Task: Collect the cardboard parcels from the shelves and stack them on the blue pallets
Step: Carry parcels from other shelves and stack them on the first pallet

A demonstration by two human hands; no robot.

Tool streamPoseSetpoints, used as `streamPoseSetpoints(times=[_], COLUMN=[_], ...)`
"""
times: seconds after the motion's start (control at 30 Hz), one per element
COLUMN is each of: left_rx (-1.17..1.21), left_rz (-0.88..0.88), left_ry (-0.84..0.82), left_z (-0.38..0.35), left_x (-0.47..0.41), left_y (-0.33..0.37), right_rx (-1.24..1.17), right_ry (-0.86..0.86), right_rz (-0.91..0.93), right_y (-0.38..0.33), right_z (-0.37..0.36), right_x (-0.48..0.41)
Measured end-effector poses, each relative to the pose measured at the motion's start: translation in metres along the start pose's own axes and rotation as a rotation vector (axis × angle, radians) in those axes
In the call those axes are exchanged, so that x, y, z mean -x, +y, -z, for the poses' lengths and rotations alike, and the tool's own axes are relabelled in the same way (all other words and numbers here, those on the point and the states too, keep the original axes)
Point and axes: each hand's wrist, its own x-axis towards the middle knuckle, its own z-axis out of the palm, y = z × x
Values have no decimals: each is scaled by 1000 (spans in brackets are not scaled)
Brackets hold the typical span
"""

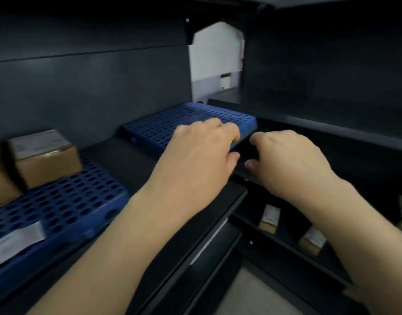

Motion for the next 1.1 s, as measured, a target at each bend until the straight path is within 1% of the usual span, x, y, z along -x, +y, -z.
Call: streamPoseSetpoints(times=[0.1, 0.2, 0.33, 0.47, 0.57, 0.73, 0.97, 1.03, 1.1], left_rx=[29, 77, 99, 144, 156, 166, 188, 161, 90], left_rz=[-99, -159, -186, -118, -31, 36, 58, 78, 102], left_ry=[-52, -113, -180, -269, -333, -425, -452, -461, -518], left_z=[-31, -65, -115, -169, -206, -264, -343, -368, -392], left_x=[-28, -49, -70, -80, -92, -116, -169, -186, -203], left_y=[47, 92, 135, 154, 154, 137, 95, 80, 66], right_rx=[9, 31, 11, -44, -70, -91, -70, -76, -79], right_ry=[-29, -62, -78, -142, -174, -229, -306, -331, -362], right_rz=[-152, -266, -314, -304, -343, -352, -417, -453, -483], right_y=[65, 123, 179, 215, 237, 258, 276, 283, 289], right_z=[-3, -10, -23, -50, -71, -104, -162, -179, -194], right_x=[22, 47, 71, 84, 84, 62, 9, -5, -20])
